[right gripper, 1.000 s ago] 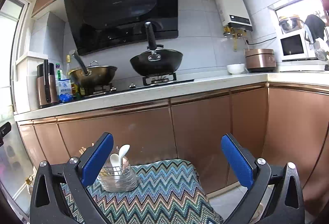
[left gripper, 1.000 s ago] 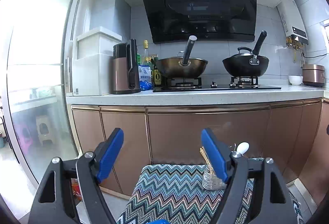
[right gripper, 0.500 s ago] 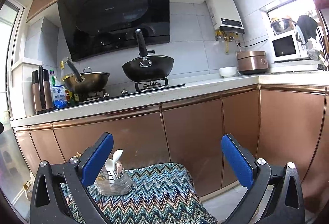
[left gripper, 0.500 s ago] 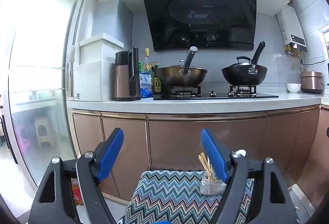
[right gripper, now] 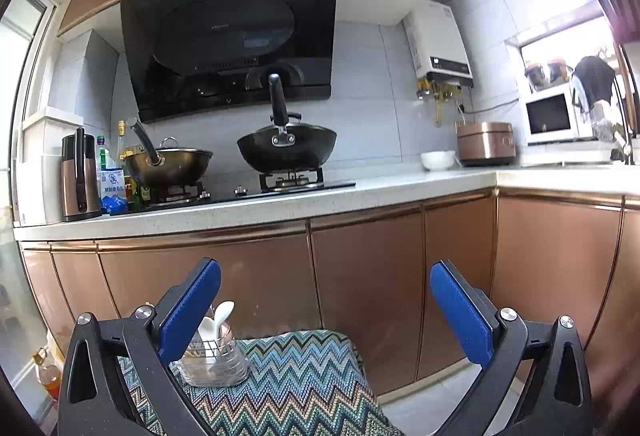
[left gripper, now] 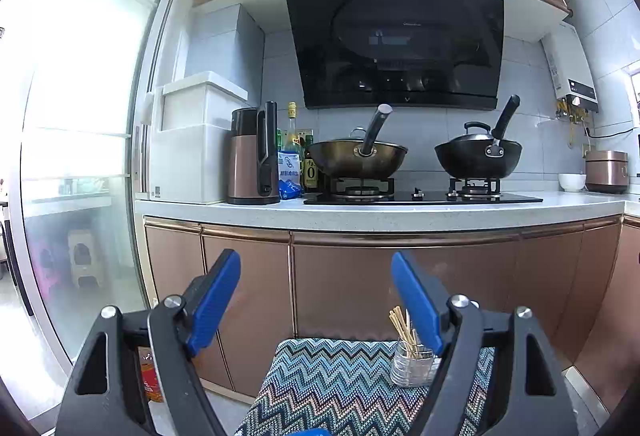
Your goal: Organize utensils
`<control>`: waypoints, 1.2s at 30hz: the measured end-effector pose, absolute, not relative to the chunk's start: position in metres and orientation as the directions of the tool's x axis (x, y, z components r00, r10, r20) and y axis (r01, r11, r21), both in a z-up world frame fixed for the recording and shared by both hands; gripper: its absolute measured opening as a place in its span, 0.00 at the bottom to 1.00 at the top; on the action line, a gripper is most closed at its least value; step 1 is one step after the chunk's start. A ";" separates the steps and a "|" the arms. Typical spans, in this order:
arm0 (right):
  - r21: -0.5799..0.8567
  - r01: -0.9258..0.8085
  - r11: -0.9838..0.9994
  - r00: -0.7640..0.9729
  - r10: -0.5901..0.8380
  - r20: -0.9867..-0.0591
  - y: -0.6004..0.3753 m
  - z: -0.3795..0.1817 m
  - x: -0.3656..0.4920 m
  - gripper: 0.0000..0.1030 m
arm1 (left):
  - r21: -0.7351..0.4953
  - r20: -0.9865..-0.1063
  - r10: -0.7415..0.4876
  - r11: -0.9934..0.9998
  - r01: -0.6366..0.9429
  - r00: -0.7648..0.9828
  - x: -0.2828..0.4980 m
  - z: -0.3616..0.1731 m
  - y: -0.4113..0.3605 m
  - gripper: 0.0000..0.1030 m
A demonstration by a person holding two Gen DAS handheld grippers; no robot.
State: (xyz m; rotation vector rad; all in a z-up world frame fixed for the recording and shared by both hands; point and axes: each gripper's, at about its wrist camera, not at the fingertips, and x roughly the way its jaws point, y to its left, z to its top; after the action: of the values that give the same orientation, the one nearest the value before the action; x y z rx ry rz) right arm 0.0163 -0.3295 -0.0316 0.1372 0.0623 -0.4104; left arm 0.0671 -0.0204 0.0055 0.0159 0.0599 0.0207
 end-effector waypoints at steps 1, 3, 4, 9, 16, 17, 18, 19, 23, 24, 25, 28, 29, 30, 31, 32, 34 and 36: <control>0.110 0.405 0.908 0.914 -0.398 -0.080 -0.327 -0.030 0.015 1.00 | 0.019 -0.059 0.020 1.000 -0.019 0.998 0.067 0.006 -0.020 0.75; 0.094 0.411 0.907 0.911 -0.405 -0.071 -0.323 -0.028 0.014 1.00 | 0.022 -0.059 0.017 1.000 -0.016 0.998 0.066 0.005 -0.021 0.75; 0.084 0.413 0.907 0.910 -0.409 -0.067 -0.320 -0.027 0.013 1.00 | 0.022 -0.060 0.016 1.000 -0.014 0.998 0.065 0.004 -0.022 0.75; 0.047 0.425 0.904 0.905 -0.423 -0.046 -0.310 -0.027 0.010 1.00 | 0.014 -0.072 0.005 1.000 -0.004 0.997 0.064 0.000 -0.023 0.75; 0.031 0.424 0.905 0.906 -0.423 -0.030 -0.299 -0.027 0.008 1.00 | -0.005 -0.087 -0.008 1.000 0.008 0.996 0.063 -0.003 -0.026 0.75; 0.028 0.425 0.905 0.905 -0.424 -0.029 -0.299 -0.026 0.008 1.00 | -0.007 -0.089 -0.011 1.000 0.010 0.996 0.063 -0.004 -0.027 0.75; 0.023 0.426 0.904 0.904 -0.426 -0.027 -0.297 -0.026 0.008 1.00 | -0.009 -0.091 -0.013 1.000 0.013 0.996 0.063 -0.004 -0.028 0.75; 0.017 0.428 0.904 0.904 -0.427 -0.027 -0.296 -0.027 0.007 1.00 | -0.011 -0.092 -0.015 1.000 0.014 0.996 0.063 -0.005 -0.029 0.75; 0.021 0.428 0.904 0.904 -0.427 -0.028 -0.296 -0.027 0.004 1.00 | -0.011 -0.102 -0.019 1.000 0.018 0.995 0.062 -0.007 -0.032 0.75; 0.026 0.427 0.904 0.904 -0.426 -0.031 -0.298 -0.027 0.003 1.00 | -0.013 -0.104 -0.019 1.000 0.018 0.994 0.062 -0.007 -0.032 0.75; 0.031 0.428 0.903 0.904 -0.427 -0.033 -0.300 -0.027 0.002 1.00 | -0.014 -0.105 -0.019 1.000 0.017 0.994 0.062 -0.007 -0.032 0.75; 0.036 0.431 0.902 0.902 -0.430 -0.036 -0.302 -0.026 0.000 1.00 | -0.018 -0.102 -0.015 1.000 0.013 0.995 0.060 -0.005 -0.031 0.75; 0.038 0.431 0.901 0.902 -0.430 -0.034 -0.303 -0.025 0.000 1.00 | -0.020 -0.099 -0.013 1.000 0.012 0.995 0.058 -0.004 -0.030 0.75; 0.039 0.431 0.902 0.902 -0.430 -0.033 -0.303 -0.025 -0.001 1.00 | -0.022 -0.097 -0.013 1.000 0.011 0.995 0.058 -0.003 -0.030 0.75; 0.041 0.430 0.902 0.903 -0.429 -0.031 -0.303 -0.024 -0.002 1.00 | -0.024 -0.096 -0.015 1.000 0.012 0.995 0.057 -0.003 -0.029 0.75; 0.043 0.428 0.903 0.904 -0.428 -0.028 -0.303 -0.024 -0.004 1.00 | -0.025 -0.094 -0.017 1.000 0.014 0.995 0.057 -0.002 -0.029 0.75; 0.044 0.425 0.904 0.905 -0.425 -0.020 -0.302 -0.022 -0.007 1.00 | -0.023 -0.090 -0.018 1.000 0.016 0.996 0.055 -0.002 -0.029 0.75; 0.041 0.423 0.905 0.906 -0.423 -0.014 -0.300 -0.022 -0.010 1.00 | -0.020 -0.087 -0.021 1.000 0.019 0.996 0.054 -0.001 -0.030 0.75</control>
State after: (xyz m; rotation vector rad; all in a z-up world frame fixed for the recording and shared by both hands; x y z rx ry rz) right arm -0.0103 -0.2998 -0.0217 0.0436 0.0049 -0.4371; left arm 0.0538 -0.0304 -0.0014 -0.0196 0.0873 -0.0198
